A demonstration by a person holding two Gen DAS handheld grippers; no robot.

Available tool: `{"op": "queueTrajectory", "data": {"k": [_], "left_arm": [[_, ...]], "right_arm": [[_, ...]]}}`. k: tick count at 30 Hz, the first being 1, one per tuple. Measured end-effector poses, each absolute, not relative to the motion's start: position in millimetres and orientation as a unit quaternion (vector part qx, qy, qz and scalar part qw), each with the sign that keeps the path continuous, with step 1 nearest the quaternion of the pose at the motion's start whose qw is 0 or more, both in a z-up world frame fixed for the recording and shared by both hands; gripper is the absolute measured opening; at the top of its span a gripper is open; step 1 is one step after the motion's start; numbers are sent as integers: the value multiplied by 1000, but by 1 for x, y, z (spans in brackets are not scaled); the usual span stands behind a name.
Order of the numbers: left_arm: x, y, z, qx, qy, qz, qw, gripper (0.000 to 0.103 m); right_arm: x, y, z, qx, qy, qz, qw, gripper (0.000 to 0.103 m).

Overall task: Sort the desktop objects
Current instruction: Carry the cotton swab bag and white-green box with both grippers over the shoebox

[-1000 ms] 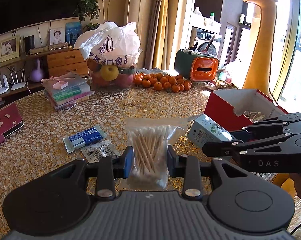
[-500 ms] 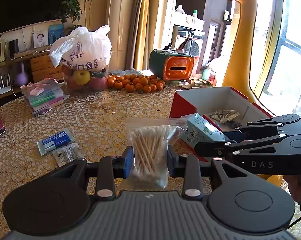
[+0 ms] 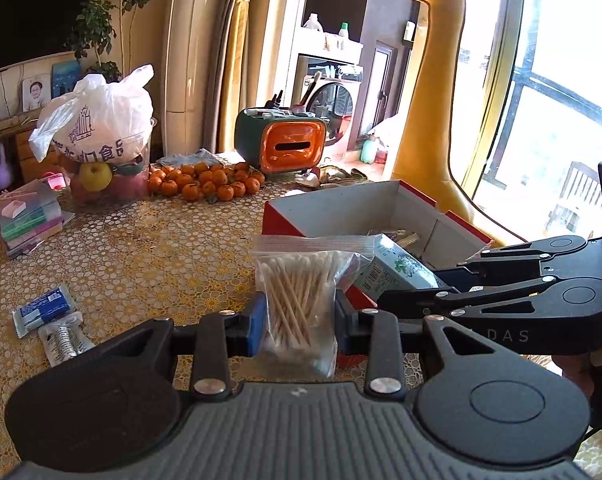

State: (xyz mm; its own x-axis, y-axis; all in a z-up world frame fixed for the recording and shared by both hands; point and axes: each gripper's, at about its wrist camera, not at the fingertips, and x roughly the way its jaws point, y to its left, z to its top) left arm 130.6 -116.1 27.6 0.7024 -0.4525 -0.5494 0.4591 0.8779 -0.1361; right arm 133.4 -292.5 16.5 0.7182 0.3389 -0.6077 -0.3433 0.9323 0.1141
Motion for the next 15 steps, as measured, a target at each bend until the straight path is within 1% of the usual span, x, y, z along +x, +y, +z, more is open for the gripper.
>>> {"op": "queueTrajectory", "data": {"k": [15], "left_arm": [[154,-172,30,17,297,-283,912,33]], "right_arm": [[139,-354,18,-5,327,129,936,29]]}}
